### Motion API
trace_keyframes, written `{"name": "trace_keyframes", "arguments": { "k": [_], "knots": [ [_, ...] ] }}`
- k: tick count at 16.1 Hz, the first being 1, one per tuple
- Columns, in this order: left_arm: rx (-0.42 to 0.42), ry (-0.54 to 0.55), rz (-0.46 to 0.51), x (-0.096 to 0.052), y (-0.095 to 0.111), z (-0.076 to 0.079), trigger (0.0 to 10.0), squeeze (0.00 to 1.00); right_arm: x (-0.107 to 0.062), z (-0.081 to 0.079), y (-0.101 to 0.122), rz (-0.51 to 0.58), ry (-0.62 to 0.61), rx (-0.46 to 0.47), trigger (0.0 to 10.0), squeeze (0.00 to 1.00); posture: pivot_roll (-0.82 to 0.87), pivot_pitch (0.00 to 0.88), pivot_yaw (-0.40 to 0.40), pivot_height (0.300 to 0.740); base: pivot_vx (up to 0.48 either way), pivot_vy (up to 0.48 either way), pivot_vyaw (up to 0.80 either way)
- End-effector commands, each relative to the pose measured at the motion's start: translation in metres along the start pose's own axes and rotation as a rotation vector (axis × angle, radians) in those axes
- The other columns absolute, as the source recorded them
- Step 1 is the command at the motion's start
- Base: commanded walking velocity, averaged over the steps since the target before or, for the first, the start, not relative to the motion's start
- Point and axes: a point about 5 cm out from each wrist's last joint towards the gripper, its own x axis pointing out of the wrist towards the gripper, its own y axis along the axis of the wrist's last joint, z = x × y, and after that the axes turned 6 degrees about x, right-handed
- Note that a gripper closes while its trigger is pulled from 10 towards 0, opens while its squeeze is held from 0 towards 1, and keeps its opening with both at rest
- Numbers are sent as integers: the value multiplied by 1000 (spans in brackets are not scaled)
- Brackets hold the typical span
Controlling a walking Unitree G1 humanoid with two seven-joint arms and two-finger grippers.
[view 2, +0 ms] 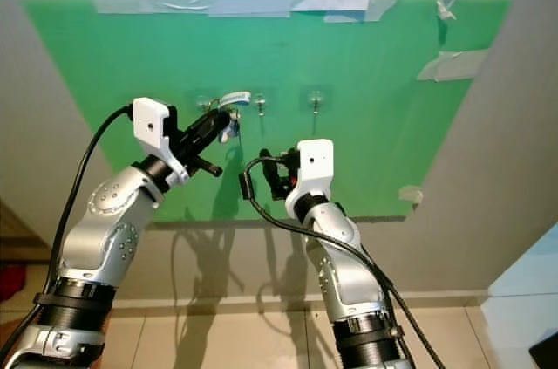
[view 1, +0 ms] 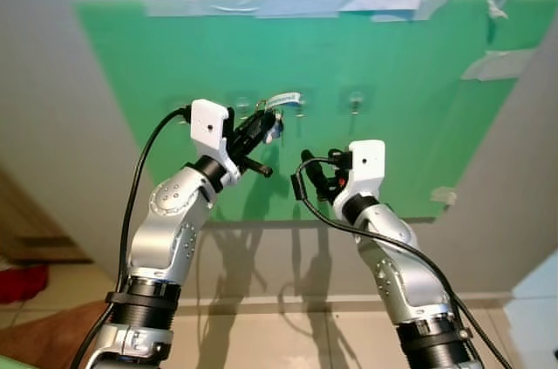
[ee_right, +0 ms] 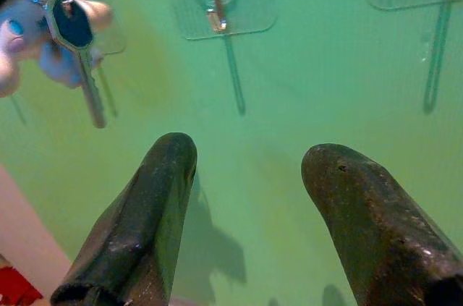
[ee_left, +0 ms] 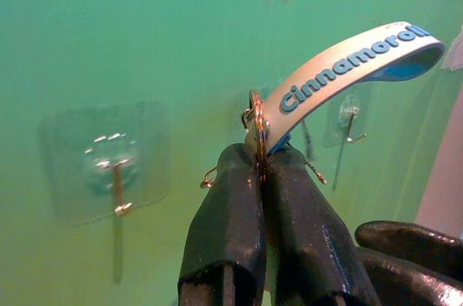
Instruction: Hang keys on a hook
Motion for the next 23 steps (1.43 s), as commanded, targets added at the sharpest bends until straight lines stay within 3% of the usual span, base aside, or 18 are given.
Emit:
{"name": "trace_keyframes", "arguments": {
  "k": [1, 13, 23],
  "knots": [
    [25, 7, 8, 0, 6, -2, 0, 0, -2, 2, 1, -3, -3, 1, 10000, 0, -92, 11, 77, 740, 0, 0, 0],
    [69, -119, -101, 9, -9, 16, 0, 0, -2, -1, 2, -7, -8, 4, 10000, 0, -102, 31, 82, 740, 0, 0, 0],
    [47, -104, -27, 21, -1, 14, 0, 0, -4, -1, 3, -7, -16, 3, 10000, 0, -114, 33, 89, 740, 0, 0, 0]
  ]
}}
